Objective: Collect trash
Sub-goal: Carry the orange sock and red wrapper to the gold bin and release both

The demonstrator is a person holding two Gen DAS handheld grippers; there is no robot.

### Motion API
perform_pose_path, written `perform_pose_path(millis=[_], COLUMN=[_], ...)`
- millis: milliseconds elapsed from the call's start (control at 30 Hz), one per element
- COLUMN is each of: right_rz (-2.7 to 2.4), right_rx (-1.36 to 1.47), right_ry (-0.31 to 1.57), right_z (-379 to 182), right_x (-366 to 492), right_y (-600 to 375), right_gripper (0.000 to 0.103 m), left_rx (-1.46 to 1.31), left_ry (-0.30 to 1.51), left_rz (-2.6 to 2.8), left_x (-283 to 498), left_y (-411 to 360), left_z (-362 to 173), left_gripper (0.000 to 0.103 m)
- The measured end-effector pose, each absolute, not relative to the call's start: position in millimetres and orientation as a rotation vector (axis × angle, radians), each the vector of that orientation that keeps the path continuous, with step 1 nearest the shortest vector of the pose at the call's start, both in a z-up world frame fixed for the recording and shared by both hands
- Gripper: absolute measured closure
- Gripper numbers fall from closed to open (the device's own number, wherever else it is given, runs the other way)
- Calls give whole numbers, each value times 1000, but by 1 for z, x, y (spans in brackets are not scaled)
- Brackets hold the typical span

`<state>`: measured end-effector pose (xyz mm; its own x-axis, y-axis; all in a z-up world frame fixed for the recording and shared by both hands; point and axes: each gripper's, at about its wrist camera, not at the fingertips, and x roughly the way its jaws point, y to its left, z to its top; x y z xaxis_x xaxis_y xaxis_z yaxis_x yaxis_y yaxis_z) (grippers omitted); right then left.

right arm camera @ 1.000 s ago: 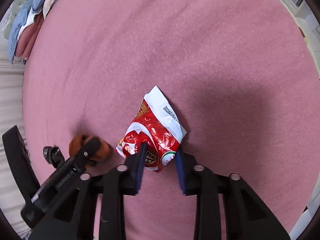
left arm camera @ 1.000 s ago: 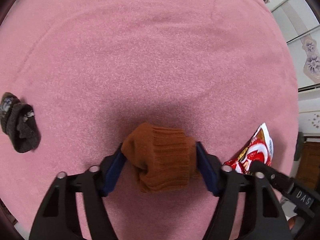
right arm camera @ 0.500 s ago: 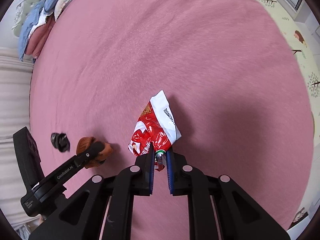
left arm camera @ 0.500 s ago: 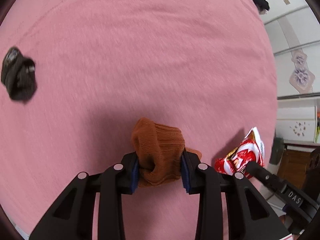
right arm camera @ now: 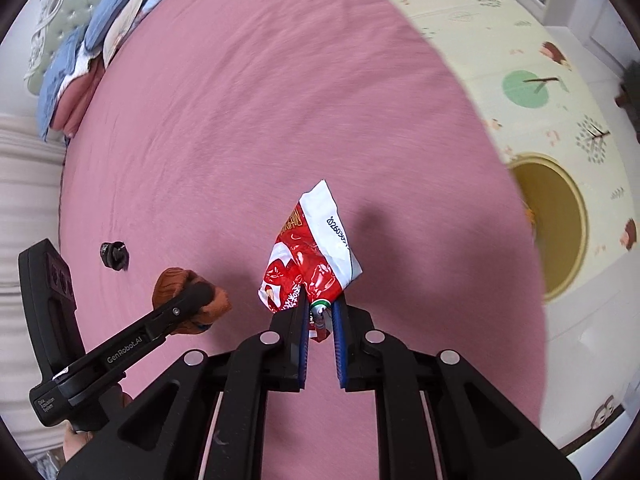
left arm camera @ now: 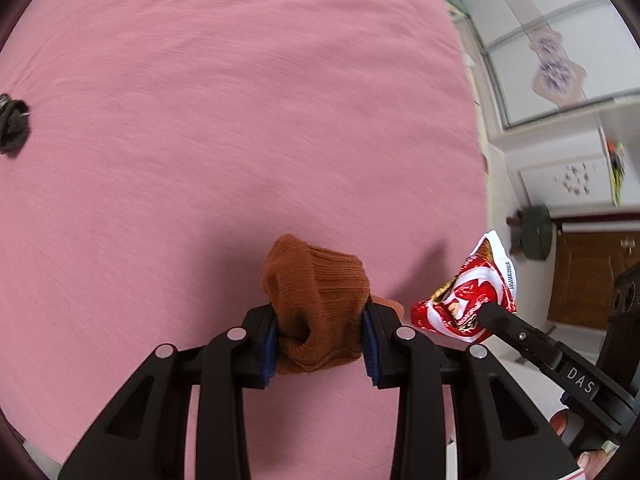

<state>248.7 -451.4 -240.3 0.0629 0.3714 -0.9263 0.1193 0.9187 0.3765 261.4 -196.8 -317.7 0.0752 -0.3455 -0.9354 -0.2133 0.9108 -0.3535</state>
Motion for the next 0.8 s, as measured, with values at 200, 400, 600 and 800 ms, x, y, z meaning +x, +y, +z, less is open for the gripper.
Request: perform_pose_path(millis=[200,400,600,800], right_rz=[154,98,15,-73], right_rx=[394,380,418,454], right_ry=[1468,1424,1394,1379], right_z=[-220,-206,-206,-209], right_x=[221,205,193,187], right_y=[-509,-566,-628,-683], right_gripper=[92,92,92,92], left_rx=[-395,-300,-223,-147], left_ry=[1538,1559,1576,1584], left_rz=[-216,-315,-405,-495], left_x=[246,240,243,243], left_y=[-272,-341,-409,-464], left_z=[-307,-296,-295,-296], left_gripper=[70,70,69,69])
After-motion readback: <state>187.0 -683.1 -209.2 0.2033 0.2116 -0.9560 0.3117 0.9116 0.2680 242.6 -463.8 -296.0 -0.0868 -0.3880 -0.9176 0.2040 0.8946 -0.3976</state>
